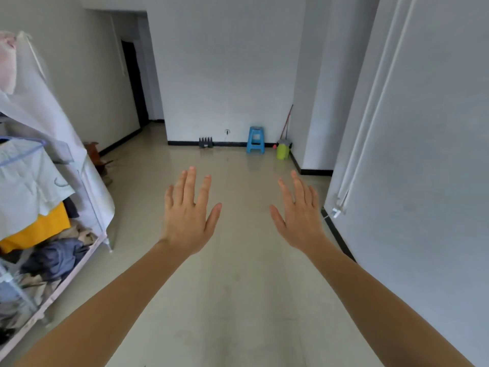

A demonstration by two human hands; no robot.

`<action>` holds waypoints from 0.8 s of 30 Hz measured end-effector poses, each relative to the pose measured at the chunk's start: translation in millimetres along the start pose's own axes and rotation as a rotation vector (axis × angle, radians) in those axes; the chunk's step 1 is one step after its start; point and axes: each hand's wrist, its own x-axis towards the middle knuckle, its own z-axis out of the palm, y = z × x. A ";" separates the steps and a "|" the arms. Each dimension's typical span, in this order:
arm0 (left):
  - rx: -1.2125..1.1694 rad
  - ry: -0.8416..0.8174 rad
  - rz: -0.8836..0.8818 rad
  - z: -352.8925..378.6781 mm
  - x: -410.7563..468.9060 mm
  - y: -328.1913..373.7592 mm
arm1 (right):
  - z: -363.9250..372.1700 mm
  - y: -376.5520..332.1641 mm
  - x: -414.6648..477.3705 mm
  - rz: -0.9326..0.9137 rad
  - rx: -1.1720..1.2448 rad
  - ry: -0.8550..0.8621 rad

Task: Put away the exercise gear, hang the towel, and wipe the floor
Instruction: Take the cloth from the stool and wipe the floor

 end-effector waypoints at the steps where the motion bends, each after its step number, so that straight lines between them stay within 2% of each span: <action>1: -0.004 0.007 0.028 13.4 27.4 -11.1 | 9.3 3.4 24.6 0.007 -0.013 0.007; 7: -0.052 0.012 0.087 120.0 164.4 -43.1 | 83.5 45.0 142.0 0.105 -0.016 0.070; 14: -0.031 -0.072 0.102 284.8 322.7 -58.8 | 231.1 123.3 288.7 0.166 0.014 0.040; 21: 0.004 -0.052 0.080 383.6 487.3 -105.0 | 340.8 177.0 482.7 0.179 0.057 -0.016; 24: -0.001 -0.027 0.059 431.8 544.9 -141.2 | 391.0 184.7 556.0 0.114 0.064 -0.036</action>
